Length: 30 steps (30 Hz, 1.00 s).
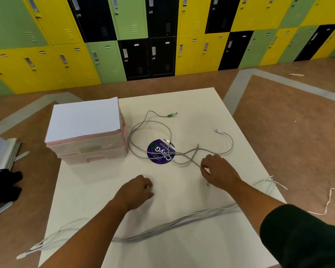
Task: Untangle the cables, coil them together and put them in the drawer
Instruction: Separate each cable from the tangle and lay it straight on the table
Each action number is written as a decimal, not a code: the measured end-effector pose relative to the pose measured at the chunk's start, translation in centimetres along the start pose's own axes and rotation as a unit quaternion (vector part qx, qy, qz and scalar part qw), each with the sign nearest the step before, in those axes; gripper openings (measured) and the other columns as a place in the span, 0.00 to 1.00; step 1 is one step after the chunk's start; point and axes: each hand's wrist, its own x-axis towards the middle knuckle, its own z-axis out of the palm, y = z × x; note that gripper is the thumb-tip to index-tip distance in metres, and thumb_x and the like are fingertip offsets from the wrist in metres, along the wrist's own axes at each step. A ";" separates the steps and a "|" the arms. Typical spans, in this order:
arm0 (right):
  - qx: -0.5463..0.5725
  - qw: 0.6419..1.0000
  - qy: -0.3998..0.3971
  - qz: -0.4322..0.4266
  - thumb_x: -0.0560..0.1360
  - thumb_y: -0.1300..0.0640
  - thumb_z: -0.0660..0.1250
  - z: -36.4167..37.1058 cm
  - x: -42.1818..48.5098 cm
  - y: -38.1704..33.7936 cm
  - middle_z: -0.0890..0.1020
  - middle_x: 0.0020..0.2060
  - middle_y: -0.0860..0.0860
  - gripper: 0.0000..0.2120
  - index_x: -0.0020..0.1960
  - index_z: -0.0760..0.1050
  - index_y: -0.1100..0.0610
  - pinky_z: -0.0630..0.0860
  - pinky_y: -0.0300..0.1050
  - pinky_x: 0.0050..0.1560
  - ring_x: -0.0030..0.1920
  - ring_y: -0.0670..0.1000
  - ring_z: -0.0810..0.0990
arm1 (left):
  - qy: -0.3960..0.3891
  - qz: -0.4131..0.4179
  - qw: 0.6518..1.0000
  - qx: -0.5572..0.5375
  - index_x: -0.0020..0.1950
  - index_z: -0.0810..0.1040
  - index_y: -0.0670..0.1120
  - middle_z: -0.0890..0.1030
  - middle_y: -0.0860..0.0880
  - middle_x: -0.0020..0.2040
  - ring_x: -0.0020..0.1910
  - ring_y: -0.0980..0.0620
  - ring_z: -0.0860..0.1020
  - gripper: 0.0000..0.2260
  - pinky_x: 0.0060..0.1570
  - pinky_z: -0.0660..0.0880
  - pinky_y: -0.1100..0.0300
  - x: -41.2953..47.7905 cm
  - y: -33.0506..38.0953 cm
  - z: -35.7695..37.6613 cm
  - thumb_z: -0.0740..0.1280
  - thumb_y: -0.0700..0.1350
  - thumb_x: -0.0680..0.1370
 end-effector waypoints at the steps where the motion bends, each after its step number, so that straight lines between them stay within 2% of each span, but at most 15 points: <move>1: 0.016 1.000 -0.005 0.001 0.77 0.52 0.64 0.1 1.3 -1.0 0.78 0.47 0.49 0.06 0.50 0.77 0.53 0.74 0.50 0.49 0.51 0.54 0.76 | 0.011 0.004 1.000 -0.007 0.63 0.77 0.53 0.75 0.53 0.57 0.55 0.53 0.77 0.16 0.55 0.73 0.59 0.6 0.1 -0.2 0.69 0.55 0.77; 4: 0.067 0.997 -0.039 0.015 0.79 0.53 0.64 0.7 4.7 -3.5 0.77 0.55 0.50 0.12 0.60 0.77 0.54 0.75 0.51 0.55 0.60 0.54 0.74 | 0.038 0.005 0.998 -0.057 0.68 0.74 0.54 0.74 0.53 0.63 0.62 0.53 0.75 0.20 0.60 0.73 0.56 2.1 0.7 -0.9 0.70 0.55 0.77; 7: 0.084 0.991 -0.088 0.048 0.80 0.52 0.63 1.8 5.6 -4.9 0.75 0.62 0.50 0.18 0.69 0.72 0.54 0.74 0.50 0.59 0.63 0.54 0.72 | 0.054 0.021 0.994 -0.090 0.69 0.72 0.55 0.72 0.55 0.67 0.62 0.53 0.75 0.20 0.60 0.74 0.56 2.8 2.1 -1.3 0.70 0.53 0.77; 9: 0.086 0.987 -0.124 0.057 0.79 0.52 0.64 2.7 6.4 -5.6 0.74 0.64 0.52 0.21 0.71 0.69 0.54 0.72 0.50 0.60 0.64 0.56 0.73 | 0.075 0.042 0.990 -0.114 0.70 0.71 0.55 0.70 0.55 0.69 0.62 0.53 0.75 0.21 0.60 0.74 0.58 3.5 2.8 -1.9 0.70 0.50 0.78; 11: 0.089 0.983 -0.145 0.065 0.77 0.53 0.66 3.3 6.8 -6.1 0.77 0.60 0.51 0.19 0.67 0.71 0.53 0.73 0.47 0.56 0.60 0.55 0.76 | 0.100 0.057 0.985 -0.130 0.71 0.70 0.54 0.69 0.54 0.70 0.61 0.51 0.76 0.22 0.59 0.74 0.59 4.2 3.3 -2.4 0.69 0.47 0.78; 13: 0.119 0.979 -0.147 0.081 0.76 0.55 0.66 3.4 7.2 -6.8 0.80 0.51 0.49 0.12 0.59 0.74 0.52 0.71 0.43 0.48 0.51 0.52 0.79 | 0.112 0.064 0.981 -0.143 0.72 0.68 0.52 0.70 0.52 0.71 0.61 0.50 0.77 0.21 0.59 0.75 0.58 5.1 3.5 -2.8 0.67 0.44 0.79; 15: 0.169 0.971 -0.147 0.081 0.75 0.58 0.66 2.9 7.5 -7.3 0.78 0.40 0.45 0.08 0.55 0.77 0.53 0.68 0.39 0.41 0.42 0.49 0.77 | 0.118 0.067 0.979 -0.153 0.73 0.68 0.51 0.69 0.50 0.71 0.61 0.48 0.77 0.21 0.60 0.74 0.56 5.9 3.9 -3.2 0.65 0.41 0.80; 17: 0.226 0.960 -0.145 0.079 0.75 0.61 0.66 1.9 7.9 -7.6 0.74 0.33 0.43 0.08 0.53 0.79 0.54 0.67 0.33 0.35 0.35 0.47 0.74 | 0.121 0.060 0.979 -0.153 0.74 0.67 0.49 0.67 0.48 0.72 0.62 0.46 0.76 0.22 0.61 0.72 0.56 6.7 4.3 -3.6 0.62 0.38 0.80; 19: 0.274 0.950 -0.127 0.082 0.74 0.62 0.66 0.6 8.2 -7.8 0.75 0.34 0.43 0.08 0.51 0.80 0.55 0.66 0.29 0.33 0.32 0.42 0.72 | 0.125 0.042 0.979 -0.156 0.73 0.67 0.48 0.67 0.46 0.70 0.62 0.45 0.76 0.22 0.59 0.71 0.60 7.5 4.3 -3.7 0.62 0.38 0.80; 22: 0.334 0.934 -0.082 0.095 0.72 0.63 0.67 -0.7 8.3 -7.6 0.78 0.36 0.45 0.05 0.46 0.79 0.55 0.67 0.33 0.35 0.30 0.39 0.73 | 0.113 0.006 0.981 -0.156 0.71 0.67 0.49 0.68 0.44 0.69 0.59 0.43 0.77 0.21 0.58 0.73 0.57 8.6 3.9 -3.3 0.63 0.39 0.79; 26: 0.382 0.915 -0.040 0.121 0.72 0.63 0.67 -2.3 8.6 -7.0 0.78 0.35 0.46 0.02 0.42 0.75 0.57 0.68 0.36 0.35 0.30 0.41 0.71 | 0.084 -0.020 0.990 -0.114 0.74 0.65 0.46 0.66 0.43 0.72 0.63 0.42 0.76 0.23 0.61 0.72 0.52 9.5 3.5 -2.3 0.65 0.41 0.79; 28: 0.396 0.910 -0.034 0.122 0.71 0.65 0.66 -3.2 8.6 -6.5 0.77 0.33 0.45 0.04 0.40 0.74 0.58 0.69 0.38 0.36 0.31 0.44 0.72 | 0.077 -0.029 0.991 -0.107 0.75 0.64 0.46 0.66 0.43 0.72 0.63 0.41 0.75 0.23 0.62 0.72 0.51 10.1 3.6 -2.0 0.64 0.42 0.80; 30: 0.412 0.902 -0.027 0.126 0.70 0.67 0.65 -3.6 8.6 -6.1 0.76 0.31 0.45 0.07 0.38 0.74 0.56 0.71 0.42 0.38 0.32 0.46 0.73 | 0.069 -0.035 0.994 -0.073 0.73 0.68 0.48 0.67 0.44 0.71 0.60 0.40 0.77 0.20 0.60 0.74 0.50 10.7 3.6 -1.8 0.61 0.43 0.81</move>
